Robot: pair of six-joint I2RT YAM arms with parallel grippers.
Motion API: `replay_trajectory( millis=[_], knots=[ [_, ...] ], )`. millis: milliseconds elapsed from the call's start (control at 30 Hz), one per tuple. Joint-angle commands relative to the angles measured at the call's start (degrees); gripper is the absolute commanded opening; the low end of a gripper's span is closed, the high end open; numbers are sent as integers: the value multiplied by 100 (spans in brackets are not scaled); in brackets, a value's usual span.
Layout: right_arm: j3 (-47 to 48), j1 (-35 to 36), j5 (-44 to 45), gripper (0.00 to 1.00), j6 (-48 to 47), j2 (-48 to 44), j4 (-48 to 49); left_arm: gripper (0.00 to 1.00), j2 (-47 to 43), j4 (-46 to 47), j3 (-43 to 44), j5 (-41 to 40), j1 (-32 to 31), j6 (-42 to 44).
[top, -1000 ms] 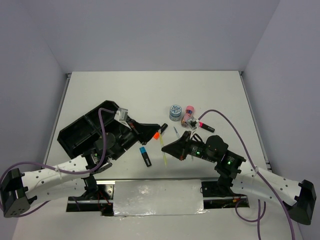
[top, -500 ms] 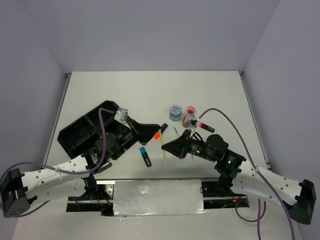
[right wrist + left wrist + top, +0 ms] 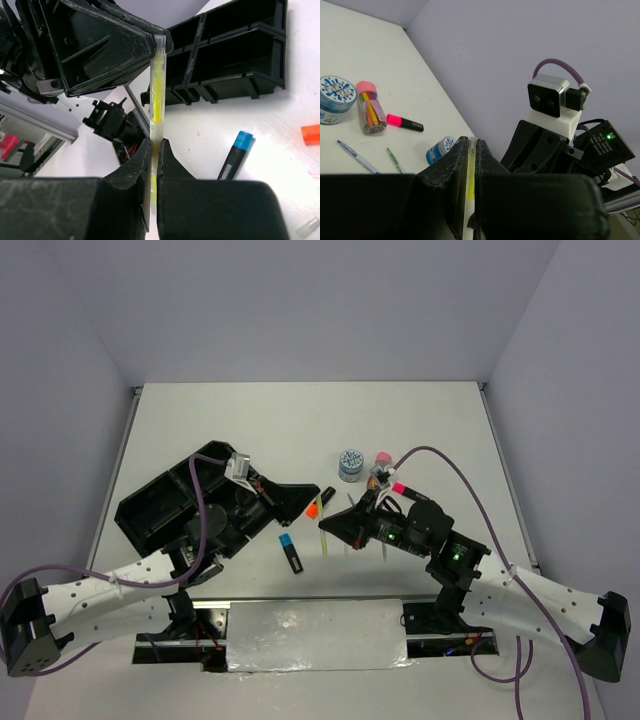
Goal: Sort the stationery into containers
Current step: Close the pen cap on the pen.
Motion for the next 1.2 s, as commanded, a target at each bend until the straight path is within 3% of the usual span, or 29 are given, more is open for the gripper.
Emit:
replay_trajectory(
  millis=[0,67,100,200,533,733,900,933,1000,1067,1133,1167],
  knots=[
    [649,17,391,0,-479,-23,744,2,-40,-128,68,426,-67,-20],
    [843,17,365,0,-689,3,700,8,-102,-260,130,400,-76,34],
    [913,17,312,0,-742,20,657,19,-137,-348,147,383,-76,138],
    [1011,8,57,0,-840,126,472,39,-321,-593,261,304,-76,332],
    [799,35,-303,0,-673,258,349,39,-295,-1008,877,188,-67,939],
    [922,52,-128,0,-716,240,191,50,-93,-885,824,575,-67,922],
    [1037,44,-75,0,-734,249,94,25,-102,-902,719,681,-67,904],
    [1046,44,-84,0,-734,249,94,5,-111,-937,753,690,-67,939],
    [1028,35,-127,0,-743,249,102,0,-137,-981,798,699,-75,1053],
    [949,35,-259,23,-761,258,155,0,-190,-938,859,812,-75,1237],
    [809,35,-400,56,-813,240,260,0,-312,-824,877,1014,-75,1413],
    [756,35,-461,59,-805,232,313,0,-365,-658,877,1250,-76,1518]
  ],
)
